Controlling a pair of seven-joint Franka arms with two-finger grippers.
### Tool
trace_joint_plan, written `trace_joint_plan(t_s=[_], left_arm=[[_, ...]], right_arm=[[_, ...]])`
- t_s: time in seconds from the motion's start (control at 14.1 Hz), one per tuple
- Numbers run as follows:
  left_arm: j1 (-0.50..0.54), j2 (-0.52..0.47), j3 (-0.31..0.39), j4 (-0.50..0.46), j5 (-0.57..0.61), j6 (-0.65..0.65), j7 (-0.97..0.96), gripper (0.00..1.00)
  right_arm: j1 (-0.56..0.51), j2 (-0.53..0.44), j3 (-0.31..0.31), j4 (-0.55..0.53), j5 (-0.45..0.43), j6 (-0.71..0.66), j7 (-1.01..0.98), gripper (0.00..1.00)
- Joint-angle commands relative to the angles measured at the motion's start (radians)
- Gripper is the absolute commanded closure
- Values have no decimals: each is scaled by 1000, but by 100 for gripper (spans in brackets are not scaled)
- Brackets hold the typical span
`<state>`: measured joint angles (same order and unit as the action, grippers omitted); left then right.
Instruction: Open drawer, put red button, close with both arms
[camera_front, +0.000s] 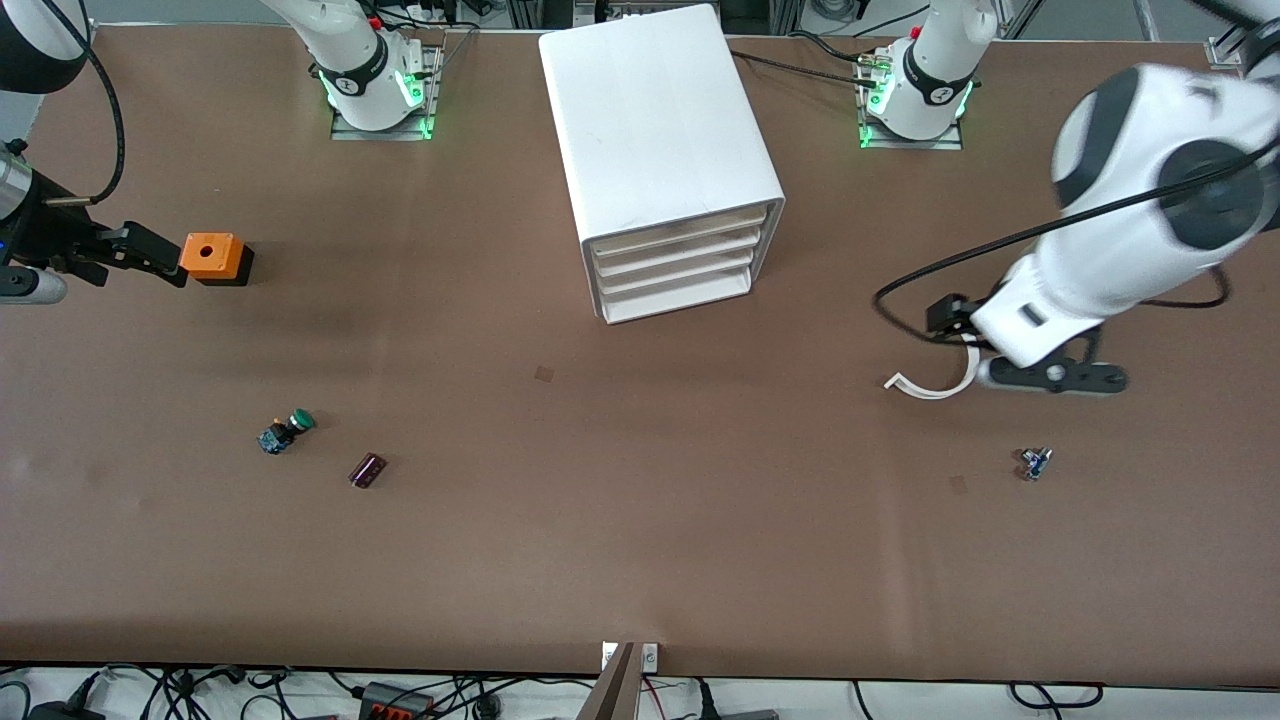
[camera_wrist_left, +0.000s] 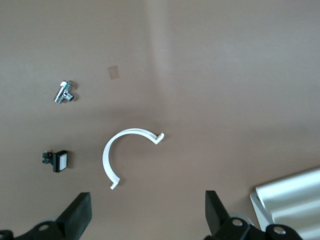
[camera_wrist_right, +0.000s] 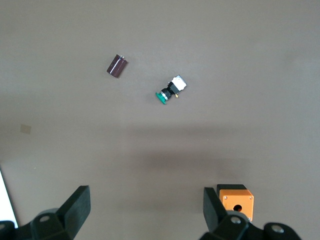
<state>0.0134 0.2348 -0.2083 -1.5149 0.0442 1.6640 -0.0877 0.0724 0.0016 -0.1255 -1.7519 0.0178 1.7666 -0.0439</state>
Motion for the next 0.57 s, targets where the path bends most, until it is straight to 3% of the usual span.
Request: trace_joint_plan(t_s=[0.0, 0.21, 0.49], left_arm=[[-27, -106, 102, -59, -49, -6, 155, 0], [-27, -235, 161, -106, -89, -81, 171, 0], [-26, -265, 208, -140, -87, -55, 198, 0]], right_arm=[[-11, -11, 12, 3, -16, -16, 10, 0], [-10, -12, 14, -7, -33, -16, 10, 0], [-10, -11, 14, -8, -33, -16, 10, 0]])
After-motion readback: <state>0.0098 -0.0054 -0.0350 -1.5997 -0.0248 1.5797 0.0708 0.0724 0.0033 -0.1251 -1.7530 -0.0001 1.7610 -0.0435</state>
